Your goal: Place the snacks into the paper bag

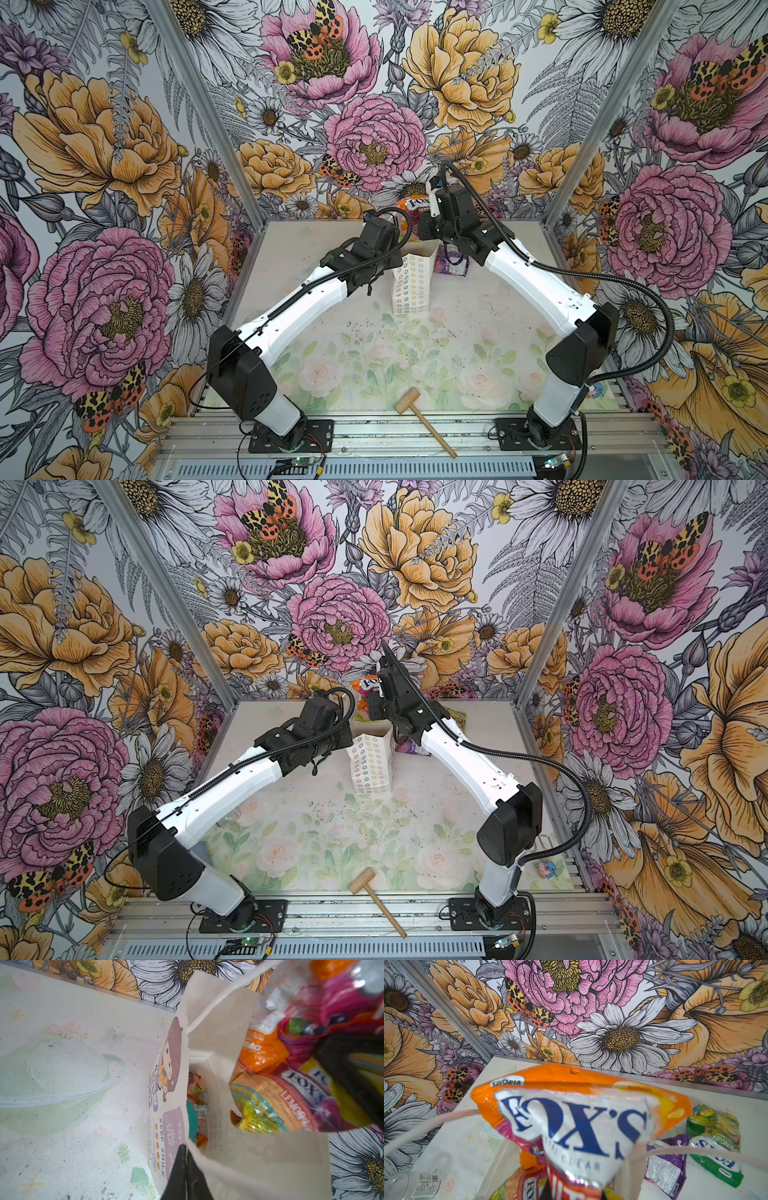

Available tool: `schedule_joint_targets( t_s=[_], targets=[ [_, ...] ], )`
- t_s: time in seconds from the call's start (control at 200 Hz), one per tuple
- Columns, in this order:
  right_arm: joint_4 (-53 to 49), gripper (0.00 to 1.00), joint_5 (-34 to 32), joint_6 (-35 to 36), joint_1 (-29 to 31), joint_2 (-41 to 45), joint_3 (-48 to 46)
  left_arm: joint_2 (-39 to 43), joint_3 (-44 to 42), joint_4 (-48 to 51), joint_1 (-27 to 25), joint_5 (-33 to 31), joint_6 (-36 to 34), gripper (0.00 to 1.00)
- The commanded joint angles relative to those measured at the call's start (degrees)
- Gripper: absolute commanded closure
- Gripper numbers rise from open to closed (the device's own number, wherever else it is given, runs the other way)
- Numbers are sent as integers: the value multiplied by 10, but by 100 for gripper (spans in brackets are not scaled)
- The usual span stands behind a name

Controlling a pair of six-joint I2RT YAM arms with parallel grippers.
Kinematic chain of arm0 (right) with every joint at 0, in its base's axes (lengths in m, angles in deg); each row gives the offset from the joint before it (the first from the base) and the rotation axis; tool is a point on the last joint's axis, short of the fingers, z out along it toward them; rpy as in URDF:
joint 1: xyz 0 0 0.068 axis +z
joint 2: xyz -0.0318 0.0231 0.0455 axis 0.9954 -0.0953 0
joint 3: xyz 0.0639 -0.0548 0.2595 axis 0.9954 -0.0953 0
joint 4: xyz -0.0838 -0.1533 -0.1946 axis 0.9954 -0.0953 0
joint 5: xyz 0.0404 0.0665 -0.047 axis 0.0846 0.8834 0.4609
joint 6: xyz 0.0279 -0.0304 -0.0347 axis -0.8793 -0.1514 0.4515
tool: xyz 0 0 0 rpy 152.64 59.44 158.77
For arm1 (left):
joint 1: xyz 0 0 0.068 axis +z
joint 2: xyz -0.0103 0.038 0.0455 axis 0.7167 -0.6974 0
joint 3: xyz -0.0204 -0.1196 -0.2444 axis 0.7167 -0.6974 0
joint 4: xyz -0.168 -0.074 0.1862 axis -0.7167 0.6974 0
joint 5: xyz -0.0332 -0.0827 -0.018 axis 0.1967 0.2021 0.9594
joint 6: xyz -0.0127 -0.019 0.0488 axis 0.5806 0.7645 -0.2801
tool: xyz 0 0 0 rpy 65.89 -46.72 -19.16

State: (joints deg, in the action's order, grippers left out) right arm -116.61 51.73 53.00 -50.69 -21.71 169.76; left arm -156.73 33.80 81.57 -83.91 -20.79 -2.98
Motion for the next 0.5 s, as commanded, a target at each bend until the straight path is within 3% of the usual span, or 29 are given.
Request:
schedule_joint_targets(
  t_s=[0.0, 0.495],
  targets=[
    [-2, 100, 5, -19, 4, 27, -5, 10, -5, -25, -1, 10, 8, 100],
    [-32, 100, -3, -31, 4, 25, -10, 8, -5, -27, -2, 14, 7, 100]
  ],
)
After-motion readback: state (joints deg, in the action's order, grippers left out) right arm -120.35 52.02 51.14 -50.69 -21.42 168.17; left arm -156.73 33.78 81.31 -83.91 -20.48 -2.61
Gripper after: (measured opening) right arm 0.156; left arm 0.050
